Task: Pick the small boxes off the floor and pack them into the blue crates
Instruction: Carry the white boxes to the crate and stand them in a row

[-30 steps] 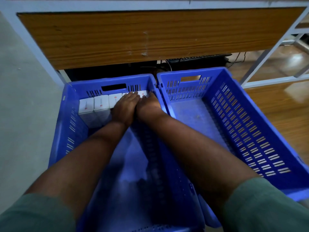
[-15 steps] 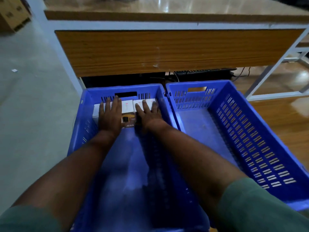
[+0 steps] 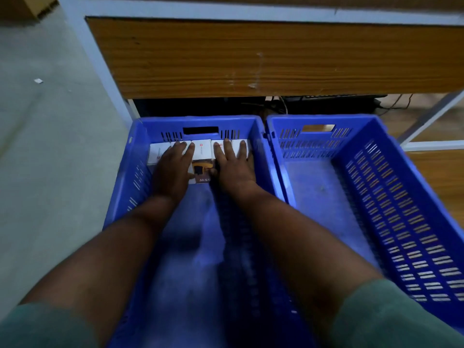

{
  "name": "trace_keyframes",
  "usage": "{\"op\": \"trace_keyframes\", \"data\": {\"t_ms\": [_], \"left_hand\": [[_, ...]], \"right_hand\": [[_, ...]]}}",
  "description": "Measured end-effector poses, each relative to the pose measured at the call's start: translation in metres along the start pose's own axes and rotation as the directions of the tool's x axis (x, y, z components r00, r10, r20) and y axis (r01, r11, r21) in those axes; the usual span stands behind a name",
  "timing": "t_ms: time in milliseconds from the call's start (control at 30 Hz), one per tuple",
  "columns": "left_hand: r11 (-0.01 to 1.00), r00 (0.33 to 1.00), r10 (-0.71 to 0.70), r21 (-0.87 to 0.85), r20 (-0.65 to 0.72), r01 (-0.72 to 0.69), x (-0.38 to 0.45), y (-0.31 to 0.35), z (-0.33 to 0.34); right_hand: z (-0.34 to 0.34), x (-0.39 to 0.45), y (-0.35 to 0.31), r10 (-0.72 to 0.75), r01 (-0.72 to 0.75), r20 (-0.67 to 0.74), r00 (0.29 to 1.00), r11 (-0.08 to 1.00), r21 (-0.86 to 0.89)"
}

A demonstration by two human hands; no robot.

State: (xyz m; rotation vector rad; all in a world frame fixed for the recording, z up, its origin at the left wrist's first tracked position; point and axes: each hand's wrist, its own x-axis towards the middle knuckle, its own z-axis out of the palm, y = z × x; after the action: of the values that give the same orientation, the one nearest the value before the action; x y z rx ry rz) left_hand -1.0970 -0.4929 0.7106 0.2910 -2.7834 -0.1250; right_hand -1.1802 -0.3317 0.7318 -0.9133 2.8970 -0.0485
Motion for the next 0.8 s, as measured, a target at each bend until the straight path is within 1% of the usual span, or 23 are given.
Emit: {"op": "trace_keyframes", "data": {"t_ms": [67, 167, 267, 333, 433, 533, 567, 633, 700, 767, 800], "left_hand": [[1.0, 1.0, -0.012, -0.019, 0.018, 0.013, -0.001, 0.002, -0.003], [0.999, 1.0, -0.021, -0.041, 0.016, 0.022, -0.004, 0.005, -0.007], [0.998, 1.0, -0.017, -0.062, 0.006, 0.017, -0.002, 0.003, -0.009], [0.998, 1.0, -0.006, -0.07, -0.012, 0.005, -0.002, 0.003, -0.008], [0.997, 1.0, -0.023, -0.071, -0.018, 0.022, 0.001, 0.005, -0.007], [0.988, 0.994, -0.107, -0.111, 0.003, 0.107, 0.004, 0.007, -0.008], [0.987, 0.993, -0.114, -0.11, 0.003, 0.114, 0.004, 0.007, -0.008], [0.994, 0.996, -0.086, -0.064, 0.004, 0.086, 0.002, 0.008, -0.009], [0.996, 0.996, -0.083, -0.038, 0.035, 0.084, 0.0, 0.01, -0.013], [0.994, 0.994, -0.08, -0.066, 0.069, 0.084, -0.001, 0.011, -0.022], [0.992, 0.993, -0.085, -0.089, 0.086, 0.092, -0.003, 0.012, -0.028]], "right_hand": [[0.001, -0.002, -0.002, 0.009, -0.009, -0.01, 1.0, 1.0, -0.017], [0.0, -0.008, -0.001, 0.008, -0.008, -0.008, 1.0, 0.999, 0.048], [-0.004, -0.009, -0.003, -0.051, 0.052, -0.06, 0.997, 0.998, 0.024], [-0.006, -0.008, -0.008, -0.062, 0.062, -0.036, 0.997, 0.998, 0.006], [-0.008, -0.003, -0.012, -0.029, 0.029, 0.001, 1.0, 0.999, 0.019], [-0.007, -0.001, -0.013, -0.022, 0.022, -0.001, 1.0, 0.998, 0.054], [-0.008, -0.001, -0.013, -0.013, 0.013, -0.003, 1.0, 0.998, 0.066], [-0.009, -0.002, -0.013, -0.018, 0.017, 0.012, 1.0, 0.997, 0.073], [-0.014, -0.003, -0.012, -0.043, 0.038, 0.058, 0.997, 0.996, 0.08], [-0.021, -0.005, -0.009, -0.042, 0.025, 0.108, 0.993, 0.988, 0.152], [-0.024, -0.007, -0.006, -0.038, 0.021, 0.101, 0.994, 0.986, 0.164]]}}
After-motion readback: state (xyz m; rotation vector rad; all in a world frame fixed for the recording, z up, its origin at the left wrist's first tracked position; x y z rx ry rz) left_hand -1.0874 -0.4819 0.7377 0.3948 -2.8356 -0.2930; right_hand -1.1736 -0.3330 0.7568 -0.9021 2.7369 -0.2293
